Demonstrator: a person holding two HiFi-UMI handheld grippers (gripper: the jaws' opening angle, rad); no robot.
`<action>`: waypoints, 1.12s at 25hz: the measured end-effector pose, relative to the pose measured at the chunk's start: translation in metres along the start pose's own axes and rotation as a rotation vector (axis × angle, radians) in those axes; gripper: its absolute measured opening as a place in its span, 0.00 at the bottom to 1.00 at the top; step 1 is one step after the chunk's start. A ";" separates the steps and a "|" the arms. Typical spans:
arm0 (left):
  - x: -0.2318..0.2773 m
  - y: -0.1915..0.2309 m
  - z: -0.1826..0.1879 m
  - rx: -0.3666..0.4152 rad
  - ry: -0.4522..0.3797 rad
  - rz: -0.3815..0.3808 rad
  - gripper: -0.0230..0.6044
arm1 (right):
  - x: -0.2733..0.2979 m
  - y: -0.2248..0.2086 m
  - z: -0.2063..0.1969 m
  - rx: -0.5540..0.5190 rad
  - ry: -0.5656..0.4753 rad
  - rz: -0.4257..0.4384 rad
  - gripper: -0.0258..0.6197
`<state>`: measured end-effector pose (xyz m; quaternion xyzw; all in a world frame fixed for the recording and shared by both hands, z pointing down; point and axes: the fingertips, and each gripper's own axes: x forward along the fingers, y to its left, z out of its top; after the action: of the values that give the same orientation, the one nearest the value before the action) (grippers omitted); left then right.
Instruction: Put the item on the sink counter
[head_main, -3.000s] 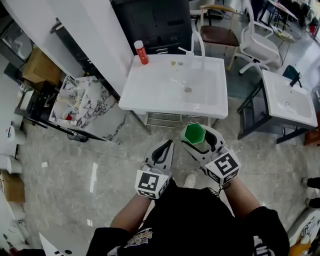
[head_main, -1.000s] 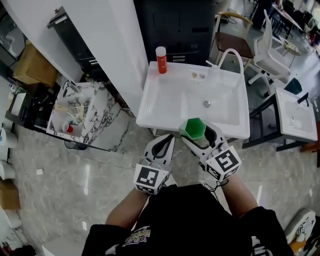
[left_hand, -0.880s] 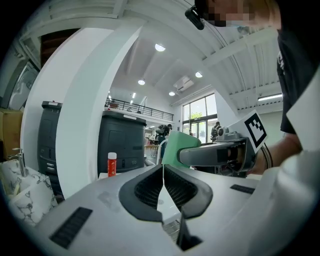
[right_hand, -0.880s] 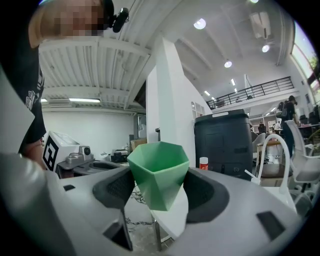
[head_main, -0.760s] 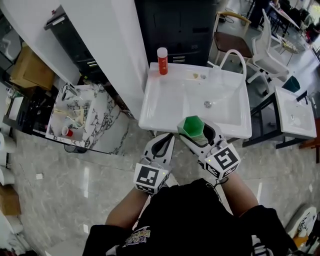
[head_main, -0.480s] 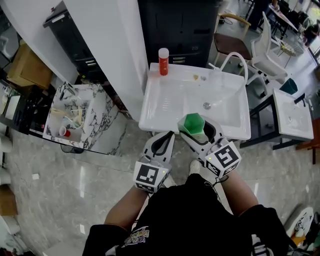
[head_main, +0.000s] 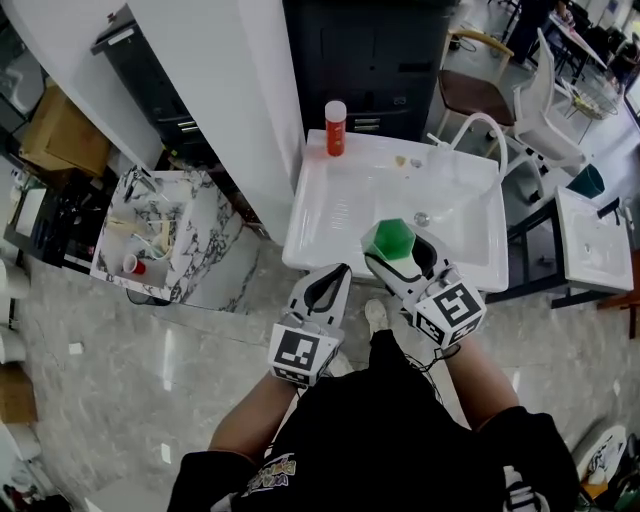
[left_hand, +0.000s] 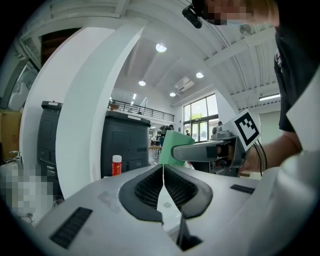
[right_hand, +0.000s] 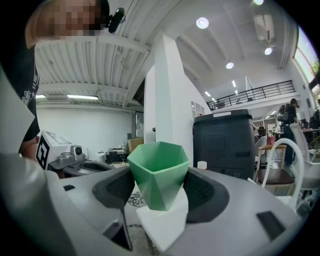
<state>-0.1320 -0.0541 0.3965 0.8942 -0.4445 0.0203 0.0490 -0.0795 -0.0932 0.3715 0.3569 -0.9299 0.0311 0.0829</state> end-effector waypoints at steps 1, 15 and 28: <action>0.004 0.002 0.000 0.001 0.004 0.004 0.07 | 0.003 -0.005 -0.001 0.003 0.000 0.003 0.59; 0.090 0.018 -0.008 -0.029 0.051 0.067 0.07 | 0.044 -0.102 -0.012 0.012 0.022 0.058 0.59; 0.167 0.030 -0.021 -0.062 0.093 0.095 0.07 | 0.108 -0.195 -0.046 0.003 0.067 0.072 0.59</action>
<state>-0.0549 -0.2023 0.4332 0.8684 -0.4839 0.0504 0.0964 -0.0216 -0.3041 0.4359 0.3219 -0.9389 0.0474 0.1122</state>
